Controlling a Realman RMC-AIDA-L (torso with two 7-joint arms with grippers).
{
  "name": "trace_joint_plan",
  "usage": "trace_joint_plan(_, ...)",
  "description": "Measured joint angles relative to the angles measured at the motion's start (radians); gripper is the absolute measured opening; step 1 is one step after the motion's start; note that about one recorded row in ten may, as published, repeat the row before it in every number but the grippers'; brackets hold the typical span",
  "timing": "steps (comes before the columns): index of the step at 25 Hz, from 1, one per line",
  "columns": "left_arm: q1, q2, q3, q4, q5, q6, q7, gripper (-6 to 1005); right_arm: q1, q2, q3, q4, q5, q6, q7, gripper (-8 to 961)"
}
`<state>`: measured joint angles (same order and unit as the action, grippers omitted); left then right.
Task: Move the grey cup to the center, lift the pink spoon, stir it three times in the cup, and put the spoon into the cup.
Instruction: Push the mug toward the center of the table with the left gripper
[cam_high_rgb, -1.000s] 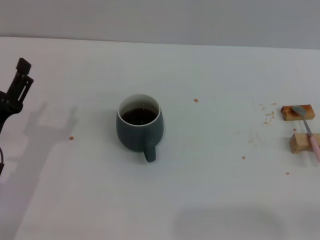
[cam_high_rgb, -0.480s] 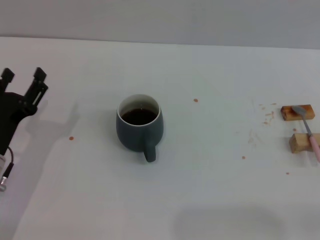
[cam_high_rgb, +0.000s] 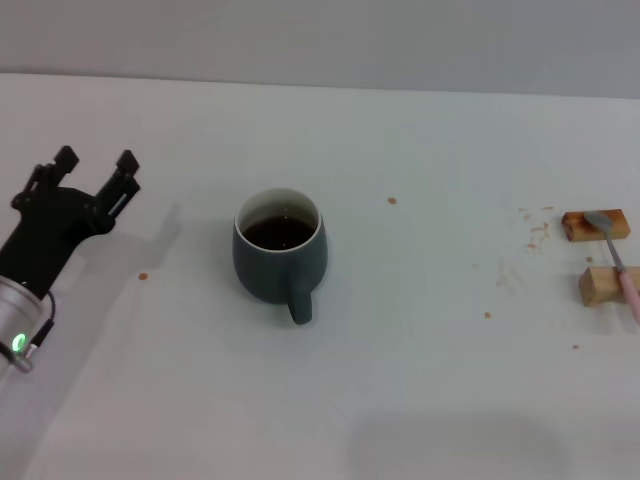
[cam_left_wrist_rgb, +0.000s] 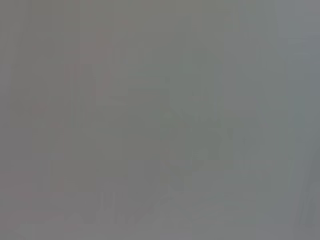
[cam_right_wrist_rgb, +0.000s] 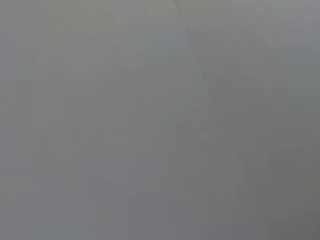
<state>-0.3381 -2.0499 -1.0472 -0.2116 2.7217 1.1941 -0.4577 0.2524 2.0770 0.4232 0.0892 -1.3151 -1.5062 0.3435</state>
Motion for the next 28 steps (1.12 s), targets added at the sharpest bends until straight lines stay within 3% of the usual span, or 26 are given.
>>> trace_joint_plan(3, -0.011, 0.000, 0.002, 0.008, 0.007, -0.008, -0.009, 832, 0.000, 0.000, 0.000, -0.003, 0.000, 0.007, 0.000, 432)
trace_joint_plan(5, -0.058, -0.001, 0.018, 0.015, 0.076, -0.069, -0.030, 832, 0.001, -0.001, 0.000, -0.004, 0.001, 0.010, 0.000, 432)
trace_joint_plan(8, -0.058, -0.001, 0.018, 0.015, 0.076, -0.069, -0.030, 831, 0.003, -0.002, 0.000, -0.003, 0.001, 0.012, 0.000, 432)
trace_joint_plan(10, -0.093, -0.005, 0.022, 0.016, 0.094, -0.140, -0.038, 831, 0.004, -0.002, 0.000, -0.003, 0.001, 0.012, 0.000, 433)
trace_joint_plan(15, -0.098, -0.003, 0.025, 0.013, 0.095, -0.190, -0.043, 830, -0.001, -0.001, 0.000, -0.003, 0.002, 0.012, 0.000, 433)
trace_joint_plan(24, -0.123, 0.028, 0.161, 0.016, 0.097, -0.232, -0.104, 829, -0.017, 0.000, 0.028, -0.006, 0.002, 0.026, 0.000, 433)
trace_joint_plan(28, -0.139, 0.034, 0.178, 0.017, 0.097, -0.248, -0.120, 829, -0.019, 0.000, 0.028, -0.006, 0.002, 0.033, 0.000, 433)
